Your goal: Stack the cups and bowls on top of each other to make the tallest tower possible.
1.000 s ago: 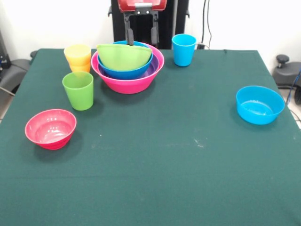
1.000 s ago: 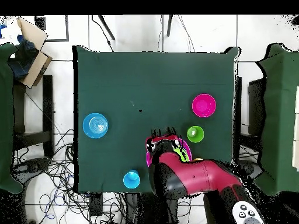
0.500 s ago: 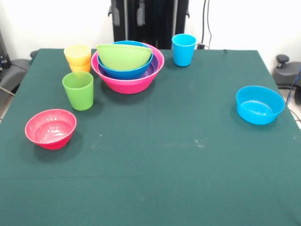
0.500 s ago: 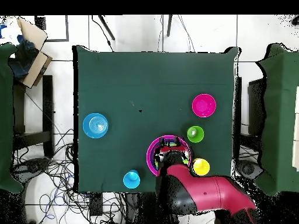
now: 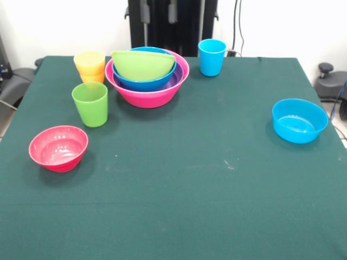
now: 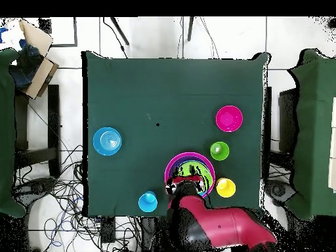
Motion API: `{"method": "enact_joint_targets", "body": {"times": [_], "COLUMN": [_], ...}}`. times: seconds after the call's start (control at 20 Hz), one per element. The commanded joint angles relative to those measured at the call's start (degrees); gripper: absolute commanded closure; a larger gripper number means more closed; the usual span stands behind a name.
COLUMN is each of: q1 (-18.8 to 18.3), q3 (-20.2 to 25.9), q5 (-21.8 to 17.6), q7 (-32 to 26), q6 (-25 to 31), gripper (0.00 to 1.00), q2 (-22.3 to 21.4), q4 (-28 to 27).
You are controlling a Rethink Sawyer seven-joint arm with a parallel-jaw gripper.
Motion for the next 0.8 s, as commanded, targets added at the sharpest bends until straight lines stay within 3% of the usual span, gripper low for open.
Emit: {"method": "enact_joint_targets", "body": {"times": [0.05,0.3,0.55,0.8], "q1": [6.1,8.8,12.9,11.7], "q3": [-6.9,-11.9,-17.6,-16.7], "q5": [-6.8,-9.0,-9.1,-9.7], "q7": [3.5,3.6,4.1,3.7], "q6": [-0.8,-5.2,-11.8,-13.6], "gripper": [0.00,0.00,0.00,0.00], "q2": [10.0,15.4,23.6,27.8], "q4": [-5.0,-8.1,-12.4,-14.7]}}
